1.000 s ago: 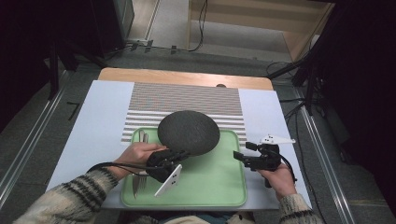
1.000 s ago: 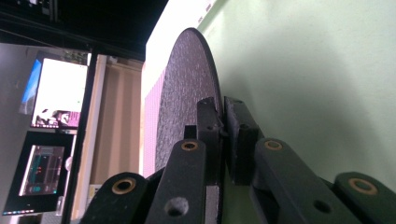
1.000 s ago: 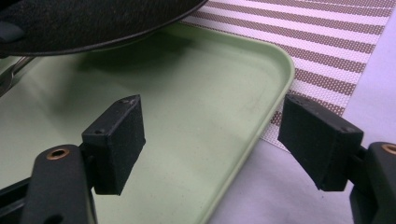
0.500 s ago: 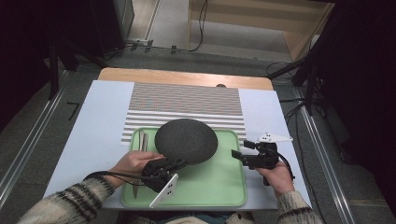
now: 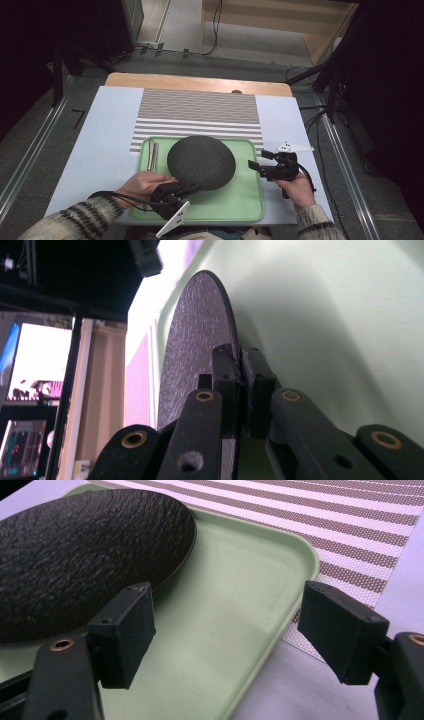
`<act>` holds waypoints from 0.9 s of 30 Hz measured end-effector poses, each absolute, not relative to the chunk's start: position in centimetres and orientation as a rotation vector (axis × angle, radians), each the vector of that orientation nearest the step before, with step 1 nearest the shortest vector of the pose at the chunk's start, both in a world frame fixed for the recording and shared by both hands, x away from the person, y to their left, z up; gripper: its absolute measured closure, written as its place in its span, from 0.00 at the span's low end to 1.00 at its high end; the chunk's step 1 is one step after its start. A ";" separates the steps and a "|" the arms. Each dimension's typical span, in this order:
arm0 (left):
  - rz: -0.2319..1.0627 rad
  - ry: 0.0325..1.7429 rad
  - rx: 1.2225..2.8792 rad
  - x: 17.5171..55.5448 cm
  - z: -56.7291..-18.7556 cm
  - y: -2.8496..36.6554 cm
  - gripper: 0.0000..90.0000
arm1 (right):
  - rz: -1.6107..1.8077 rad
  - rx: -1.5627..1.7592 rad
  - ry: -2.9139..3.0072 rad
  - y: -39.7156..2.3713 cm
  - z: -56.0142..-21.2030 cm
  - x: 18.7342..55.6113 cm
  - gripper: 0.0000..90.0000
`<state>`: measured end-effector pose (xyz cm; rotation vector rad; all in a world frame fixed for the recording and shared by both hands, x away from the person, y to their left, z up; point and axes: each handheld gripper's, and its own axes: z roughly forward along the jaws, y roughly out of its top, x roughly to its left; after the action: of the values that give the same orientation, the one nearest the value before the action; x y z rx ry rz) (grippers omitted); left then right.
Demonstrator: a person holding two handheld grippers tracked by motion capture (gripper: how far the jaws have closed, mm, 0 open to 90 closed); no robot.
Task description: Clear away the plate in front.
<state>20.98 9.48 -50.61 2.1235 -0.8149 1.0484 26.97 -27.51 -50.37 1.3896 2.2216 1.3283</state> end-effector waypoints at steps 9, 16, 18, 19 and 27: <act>0.963 -0.779 2.114 21.1 -50.6 9.7 0.97 | 1.324 1.390 2.225 -27.4 -50.4 27.1 0.23; 0.811 -0.762 2.172 21.8 -51.0 9.7 0.90 | 1.316 1.387 2.236 -27.4 -50.5 27.1 0.23; 0.802 -0.760 2.169 21.9 -51.0 9.6 0.90 | 1.316 1.387 2.237 -27.4 -50.5 27.1 0.23; 0.790 -0.750 2.170 21.9 -51.0 9.6 0.90 | 1.314 1.387 2.236 -27.4 -50.5 27.1 0.23; 0.665 -0.721 2.234 22.4 -52.0 9.0 0.81 | 1.317 1.386 2.239 -27.3 -50.5 27.0 0.23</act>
<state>22.43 9.03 -51.96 2.2338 -0.7206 0.6650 27.04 -27.30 -50.46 1.3858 2.2389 1.3170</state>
